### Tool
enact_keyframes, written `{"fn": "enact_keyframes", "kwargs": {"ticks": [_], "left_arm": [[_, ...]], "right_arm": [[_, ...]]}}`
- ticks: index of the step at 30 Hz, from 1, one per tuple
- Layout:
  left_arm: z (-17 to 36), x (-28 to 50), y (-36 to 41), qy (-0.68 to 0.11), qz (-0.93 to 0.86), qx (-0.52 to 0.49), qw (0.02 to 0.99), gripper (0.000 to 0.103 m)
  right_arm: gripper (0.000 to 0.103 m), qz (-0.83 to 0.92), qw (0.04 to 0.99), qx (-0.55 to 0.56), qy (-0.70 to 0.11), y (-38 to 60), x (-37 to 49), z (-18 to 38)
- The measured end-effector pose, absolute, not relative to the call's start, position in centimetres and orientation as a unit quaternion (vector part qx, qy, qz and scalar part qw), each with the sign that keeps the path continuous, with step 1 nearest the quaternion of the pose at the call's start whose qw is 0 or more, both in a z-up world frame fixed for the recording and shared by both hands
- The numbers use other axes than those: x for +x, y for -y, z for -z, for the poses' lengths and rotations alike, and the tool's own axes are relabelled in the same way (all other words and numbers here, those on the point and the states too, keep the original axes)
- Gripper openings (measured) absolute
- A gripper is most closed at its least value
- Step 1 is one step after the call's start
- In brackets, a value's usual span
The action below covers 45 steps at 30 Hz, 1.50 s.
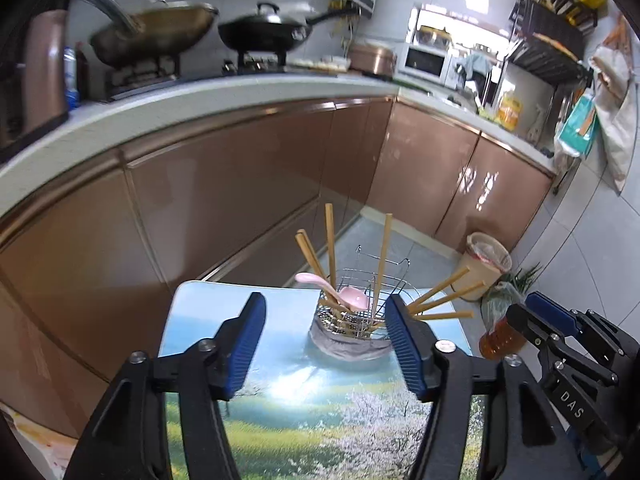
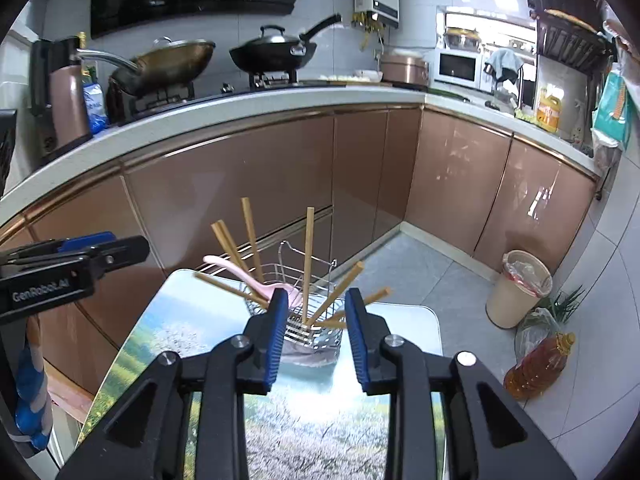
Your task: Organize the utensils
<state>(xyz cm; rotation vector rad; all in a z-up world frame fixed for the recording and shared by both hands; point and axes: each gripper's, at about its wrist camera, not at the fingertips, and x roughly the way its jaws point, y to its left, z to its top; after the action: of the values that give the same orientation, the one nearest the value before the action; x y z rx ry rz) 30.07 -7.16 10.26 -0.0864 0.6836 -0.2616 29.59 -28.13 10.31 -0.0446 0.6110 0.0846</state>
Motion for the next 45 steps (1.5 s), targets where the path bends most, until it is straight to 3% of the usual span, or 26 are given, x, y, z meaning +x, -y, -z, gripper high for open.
{"fn": "enact_keyframes", "kwargs": {"ticks": [3, 8, 20, 25, 45], "left_arm": [[-10.8, 26.9, 6.3, -0.301, 0.115, -0.031, 0.946, 0.068], [-10.6, 21.8, 5.2, -0.254, 0.087, -0.026, 0.963, 0.084], [-9.0, 10.7, 4.0, -0.143, 0.030, 0.021, 0.989, 0.102], [-8.1, 8.4, 4.0, -0.131, 0.022, 0.034, 0.991, 0.103], [-5.3, 6.9, 3.6, -0.116, -0.005, 0.061, 0.991, 0.103]], "right_arm": [[0.029, -0.047, 0.957, -0.022, -0.287, 27.5, 26.9, -10.9], [0.043, -0.053, 0.963, -0.028, -0.264, 26.2, 21.9, -10.7], [0.063, -0.027, 0.975, -0.034, -0.217, 25.1, 12.1, -7.3], [0.069, -0.016, 0.979, -0.034, -0.199, 25.4, 9.9, -6.0], [0.070, 0.028, 0.980, -0.019, -0.196, 27.3, 9.7, -2.8]]}}
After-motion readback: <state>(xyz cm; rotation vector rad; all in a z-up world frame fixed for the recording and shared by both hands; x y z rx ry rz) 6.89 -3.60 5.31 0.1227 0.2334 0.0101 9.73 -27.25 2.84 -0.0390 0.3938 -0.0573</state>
